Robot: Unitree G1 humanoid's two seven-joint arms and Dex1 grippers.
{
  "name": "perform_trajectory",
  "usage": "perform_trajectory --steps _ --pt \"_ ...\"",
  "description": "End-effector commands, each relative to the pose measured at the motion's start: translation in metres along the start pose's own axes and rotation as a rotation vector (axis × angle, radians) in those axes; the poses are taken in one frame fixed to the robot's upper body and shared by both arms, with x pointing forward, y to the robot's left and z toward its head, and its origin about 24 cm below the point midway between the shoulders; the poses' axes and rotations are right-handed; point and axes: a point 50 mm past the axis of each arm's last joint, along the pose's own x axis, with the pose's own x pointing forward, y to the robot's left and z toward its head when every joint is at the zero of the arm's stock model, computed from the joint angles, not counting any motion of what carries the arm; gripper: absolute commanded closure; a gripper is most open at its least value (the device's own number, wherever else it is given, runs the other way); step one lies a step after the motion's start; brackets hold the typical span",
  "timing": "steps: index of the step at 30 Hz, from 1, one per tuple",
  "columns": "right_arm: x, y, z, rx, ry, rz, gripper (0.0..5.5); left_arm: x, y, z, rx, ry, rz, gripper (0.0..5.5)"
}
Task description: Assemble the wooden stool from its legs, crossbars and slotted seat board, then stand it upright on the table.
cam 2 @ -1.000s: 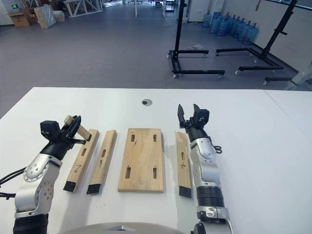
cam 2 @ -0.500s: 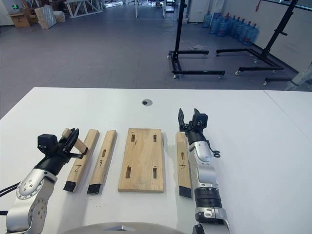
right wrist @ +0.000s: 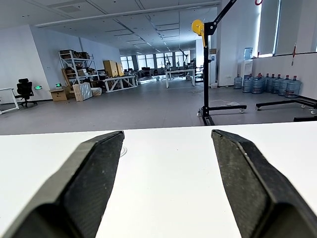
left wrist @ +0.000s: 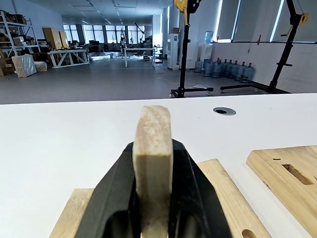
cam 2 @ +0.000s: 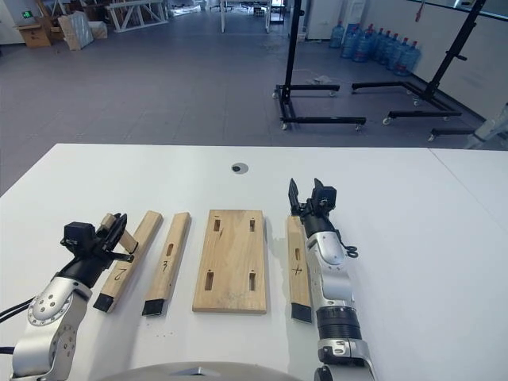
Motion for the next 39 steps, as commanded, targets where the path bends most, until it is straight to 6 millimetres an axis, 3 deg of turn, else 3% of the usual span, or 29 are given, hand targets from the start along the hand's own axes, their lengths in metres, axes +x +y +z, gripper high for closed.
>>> perform_trajectory --steps 1,10,18,29,39 --pt "0.003 0.000 0.001 -0.002 0.013 0.015 2.25 -0.005 -0.002 -0.041 -0.032 0.237 0.020 5.12" --pt "0.005 0.002 0.001 0.000 0.024 0.043 2.25 -0.001 -0.006 -0.049 -0.186 0.314 0.013 5.12" --pt "0.006 0.006 -0.001 0.001 0.030 0.057 2.25 0.009 -0.012 -0.046 -0.066 0.403 -0.073 5.12" --pt "0.005 0.008 -0.002 -0.008 0.034 0.070 2.25 0.010 -0.018 -0.055 -0.097 0.485 -0.094 5.12" --pt "0.006 0.009 -0.001 -0.018 0.031 0.073 2.25 0.014 -0.024 -0.045 -0.102 0.406 -0.090 5.12"
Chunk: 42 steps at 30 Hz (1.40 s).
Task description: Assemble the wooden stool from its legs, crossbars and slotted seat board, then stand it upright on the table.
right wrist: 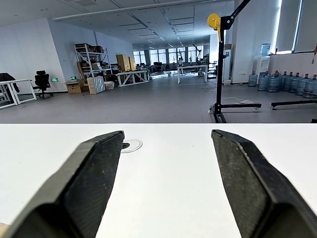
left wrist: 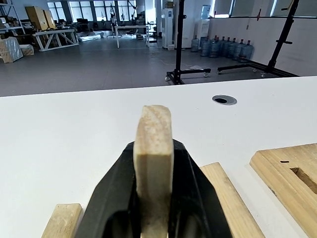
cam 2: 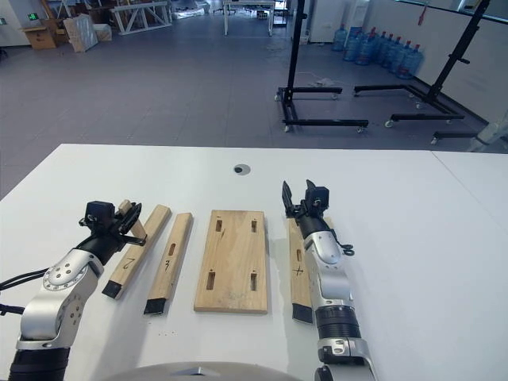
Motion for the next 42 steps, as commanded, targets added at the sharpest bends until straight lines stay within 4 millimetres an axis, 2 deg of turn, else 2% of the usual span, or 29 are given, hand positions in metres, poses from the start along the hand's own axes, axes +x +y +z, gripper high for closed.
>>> perform_trajectory --steps 1,6,14,21,25,31,38,42 --pt "0.005 0.002 0.003 -0.015 0.000 0.011 2.25 -0.011 -0.016 -0.054 -0.091 0.273 -0.034 4.76" --pt "0.006 0.003 0.003 -0.016 -0.004 0.013 2.25 -0.006 -0.013 -0.032 -0.055 0.106 0.021 4.04" --pt "0.007 0.004 0.003 -0.015 -0.008 0.018 2.25 -0.001 -0.005 -0.018 -0.008 0.005 0.071 2.94" --pt "0.008 0.005 0.002 -0.009 -0.011 0.014 2.25 0.005 -0.003 0.014 -0.020 -0.140 0.083 2.90" --pt "0.009 0.007 0.002 -0.007 -0.014 0.017 2.25 0.009 -0.001 0.045 -0.018 -0.266 0.076 2.90" --pt "0.010 0.007 0.002 -0.004 -0.016 0.017 2.25 0.013 0.013 0.077 -0.094 -0.392 0.108 2.90" --pt "0.012 0.010 0.002 0.000 -0.018 0.026 2.25 0.020 0.021 0.102 -0.152 -0.453 0.090 2.90" --pt "0.014 0.012 0.002 0.000 -0.022 0.034 2.25 0.026 0.017 0.108 -0.177 -0.456 0.063 2.90"
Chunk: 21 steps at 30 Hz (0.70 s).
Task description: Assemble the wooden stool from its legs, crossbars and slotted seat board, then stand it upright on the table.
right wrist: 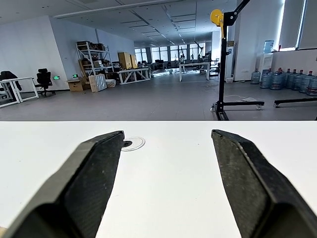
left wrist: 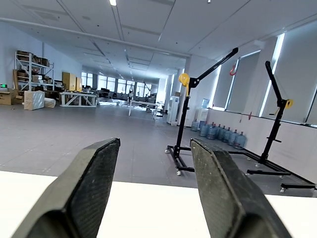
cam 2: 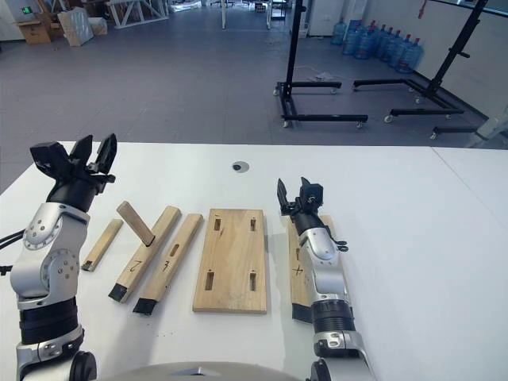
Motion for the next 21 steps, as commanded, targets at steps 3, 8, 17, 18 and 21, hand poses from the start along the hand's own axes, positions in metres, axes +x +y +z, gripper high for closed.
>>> perform_trajectory --steps 3,8,17,18,21 --pt "0.005 0.004 0.004 -0.004 -0.017 0.016 2.25 0.006 -0.006 -0.003 -0.023 0.036 -0.022 2.90" --pt "0.005 0.007 0.003 0.011 -0.005 0.029 2.25 -0.015 -0.014 -0.073 0.028 0.337 -0.074 2.90" --pt "0.002 0.001 0.004 0.007 -0.003 0.016 2.25 -0.024 -0.003 -0.085 0.030 0.371 -0.047 2.90" --pt "0.002 0.001 0.003 0.007 -0.002 0.017 2.25 -0.020 -0.003 -0.078 0.029 0.343 -0.046 2.90" --pt "0.002 0.002 0.003 0.009 -0.002 0.014 2.25 -0.008 -0.004 -0.058 0.019 0.253 -0.049 2.90"
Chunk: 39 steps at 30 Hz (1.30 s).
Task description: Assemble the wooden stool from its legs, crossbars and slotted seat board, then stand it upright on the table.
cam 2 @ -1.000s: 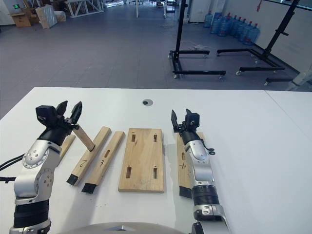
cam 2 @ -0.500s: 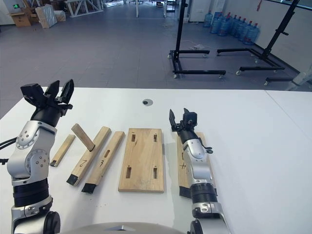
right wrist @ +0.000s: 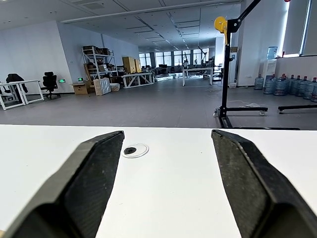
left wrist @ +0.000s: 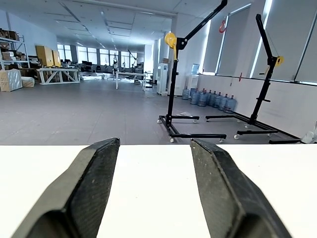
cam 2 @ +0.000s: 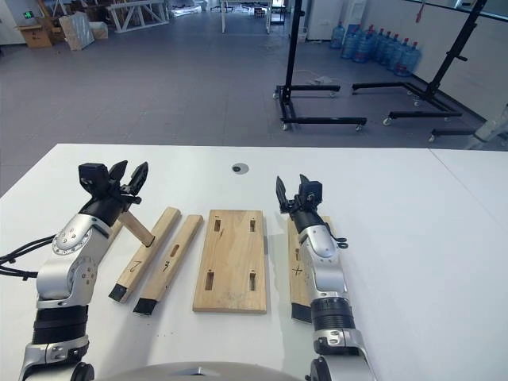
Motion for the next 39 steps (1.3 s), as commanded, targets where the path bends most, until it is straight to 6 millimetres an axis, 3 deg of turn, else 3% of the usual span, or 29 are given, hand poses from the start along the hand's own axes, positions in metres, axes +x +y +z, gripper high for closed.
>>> perform_trajectory --steps 1,4,9,14,17,22,27,31,39 --pt "-0.001 0.000 -0.002 0.010 0.012 -0.011 2.25 0.003 0.003 0.003 -0.048 0.004 0.012 2.90" --pt "-0.002 0.000 -0.003 0.019 0.014 -0.020 2.25 0.003 0.014 0.028 -0.117 -0.130 0.050 2.90" --pt "-0.006 -0.001 -0.005 0.021 0.016 -0.035 2.25 -0.004 0.032 0.036 -0.099 -0.152 0.113 2.90" --pt "-0.008 -0.001 -0.006 0.023 0.017 -0.047 2.25 -0.025 0.078 -0.005 0.135 0.115 0.264 2.90" --pt "-0.011 0.001 -0.009 0.024 0.022 -0.055 2.25 -0.044 0.087 -0.031 0.208 0.233 0.198 2.71" --pt "-0.017 0.002 -0.011 0.024 0.033 -0.067 2.25 -0.072 0.069 -0.050 0.174 0.262 -0.016 2.03" --pt "-0.023 0.004 -0.015 0.033 0.053 -0.066 2.25 -0.104 0.053 -0.074 0.101 0.379 -0.120 1.25" --pt "-0.024 0.003 -0.015 0.037 0.059 -0.068 2.25 -0.110 0.046 -0.082 0.101 0.467 -0.157 0.62" --pt "-0.024 0.005 -0.015 0.028 0.069 -0.058 2.25 -0.110 0.034 -0.091 0.055 0.509 -0.259 0.60"
